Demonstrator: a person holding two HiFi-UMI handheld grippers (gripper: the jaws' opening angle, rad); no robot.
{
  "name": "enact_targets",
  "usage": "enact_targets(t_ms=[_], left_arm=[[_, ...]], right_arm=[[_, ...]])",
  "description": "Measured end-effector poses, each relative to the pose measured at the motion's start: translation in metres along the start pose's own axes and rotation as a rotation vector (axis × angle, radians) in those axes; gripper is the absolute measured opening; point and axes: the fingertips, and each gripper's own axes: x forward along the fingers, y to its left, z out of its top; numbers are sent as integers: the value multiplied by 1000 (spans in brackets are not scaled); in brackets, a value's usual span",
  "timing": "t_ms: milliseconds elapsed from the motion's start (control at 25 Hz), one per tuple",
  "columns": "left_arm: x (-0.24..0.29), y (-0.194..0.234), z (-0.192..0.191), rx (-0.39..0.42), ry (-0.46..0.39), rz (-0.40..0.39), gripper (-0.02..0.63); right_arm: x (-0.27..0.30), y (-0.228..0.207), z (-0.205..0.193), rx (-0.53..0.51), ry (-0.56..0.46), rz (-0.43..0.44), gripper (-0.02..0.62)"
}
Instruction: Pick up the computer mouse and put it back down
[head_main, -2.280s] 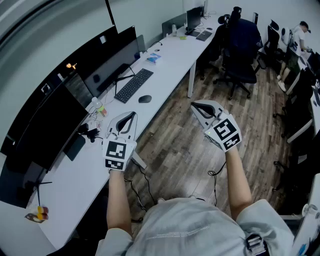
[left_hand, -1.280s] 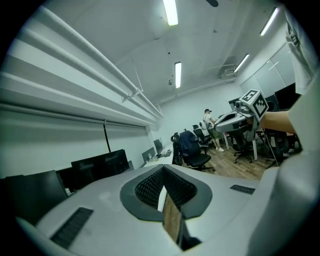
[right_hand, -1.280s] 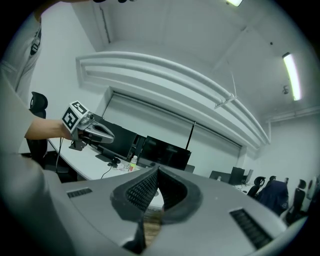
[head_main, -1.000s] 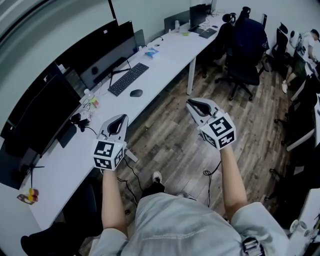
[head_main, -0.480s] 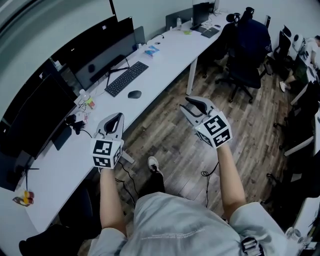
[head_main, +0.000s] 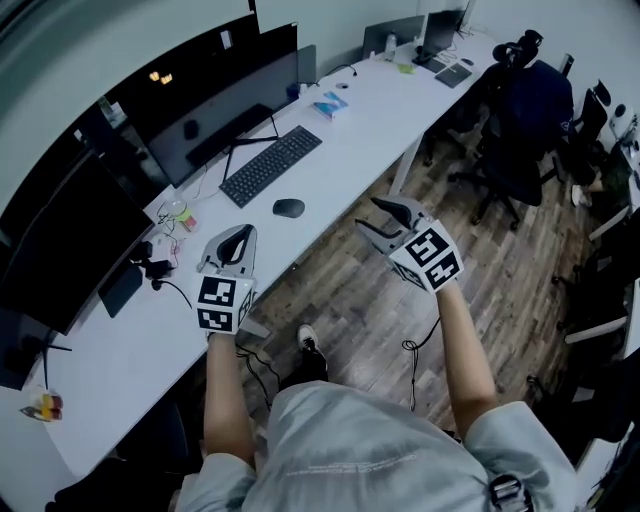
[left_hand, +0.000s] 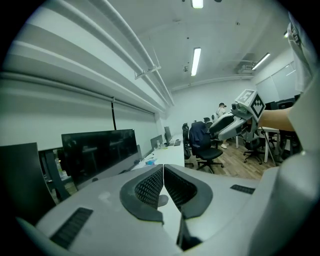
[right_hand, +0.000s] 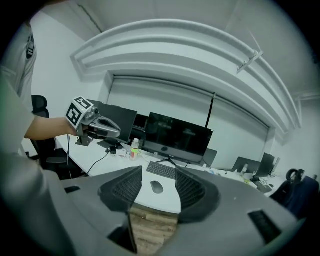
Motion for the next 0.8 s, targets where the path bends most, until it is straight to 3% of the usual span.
enact_targets(t_ms=[360, 560, 800], left_arm=[[83, 73, -32, -50, 53, -18, 14], [112, 103, -80, -82, 171, -3, 14], [130, 119, -132, -172, 229, -5, 14]], right_arm=[[142, -30, -12, 2, 124, 133, 276], [199, -28, -40, 5, 229, 214, 281], [250, -13, -82, 34, 329, 290, 308]])
